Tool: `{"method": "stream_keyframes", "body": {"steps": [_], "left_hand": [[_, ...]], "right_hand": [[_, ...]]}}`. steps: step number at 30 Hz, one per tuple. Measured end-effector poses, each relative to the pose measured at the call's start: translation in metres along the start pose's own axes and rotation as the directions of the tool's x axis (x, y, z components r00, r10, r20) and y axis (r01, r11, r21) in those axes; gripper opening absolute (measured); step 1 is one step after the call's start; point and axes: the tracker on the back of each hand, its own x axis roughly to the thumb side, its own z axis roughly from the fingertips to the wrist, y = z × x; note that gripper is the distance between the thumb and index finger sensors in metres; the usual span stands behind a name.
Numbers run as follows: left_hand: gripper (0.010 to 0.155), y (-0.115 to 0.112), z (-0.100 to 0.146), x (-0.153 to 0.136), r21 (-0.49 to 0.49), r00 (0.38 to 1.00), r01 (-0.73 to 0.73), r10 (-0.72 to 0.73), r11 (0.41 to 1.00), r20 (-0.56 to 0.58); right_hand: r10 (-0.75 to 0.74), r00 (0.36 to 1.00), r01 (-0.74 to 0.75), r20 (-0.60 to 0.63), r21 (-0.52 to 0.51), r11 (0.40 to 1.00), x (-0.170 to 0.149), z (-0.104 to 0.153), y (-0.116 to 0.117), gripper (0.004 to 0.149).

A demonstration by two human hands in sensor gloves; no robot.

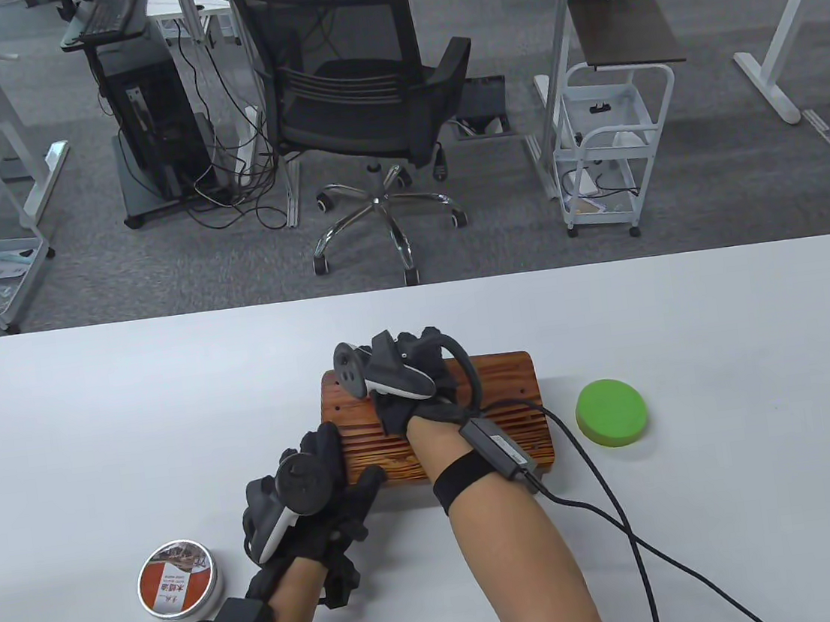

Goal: Dip and apply wood wax on stool

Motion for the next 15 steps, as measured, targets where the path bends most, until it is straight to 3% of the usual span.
{"method": "stream_keyframes", "body": {"steps": [3, 8, 12, 15], "left_hand": [[0.105, 0.000, 0.000, 0.000, -0.002, 1.000, 0.004, -0.004, 1.000, -0.001], [0.105, 0.000, 0.000, 0.000, -0.004, 1.000, 0.003, -0.003, 1.000, -0.003], [0.105, 0.000, 0.000, 0.000, -0.004, 1.000, 0.003, -0.003, 1.000, -0.003], [0.105, 0.000, 0.000, 0.000, -0.004, 1.000, 0.004, -0.004, 1.000, -0.004]], "right_hand": [[0.008, 1.000, -0.007, -0.016, 0.027, 1.000, -0.001, -0.001, -0.001, 0.067], [-0.077, 0.970, 0.060, 0.231, 0.081, 0.995, 0.006, 0.008, -0.008, 0.066], [-0.125, 0.962, 0.107, 0.244, 0.088, 0.990, -0.004, 0.012, -0.007, 0.066], [-0.053, 0.980, 0.047, 0.190, 0.037, 0.998, -0.014, 0.012, -0.007, 0.066]]}}
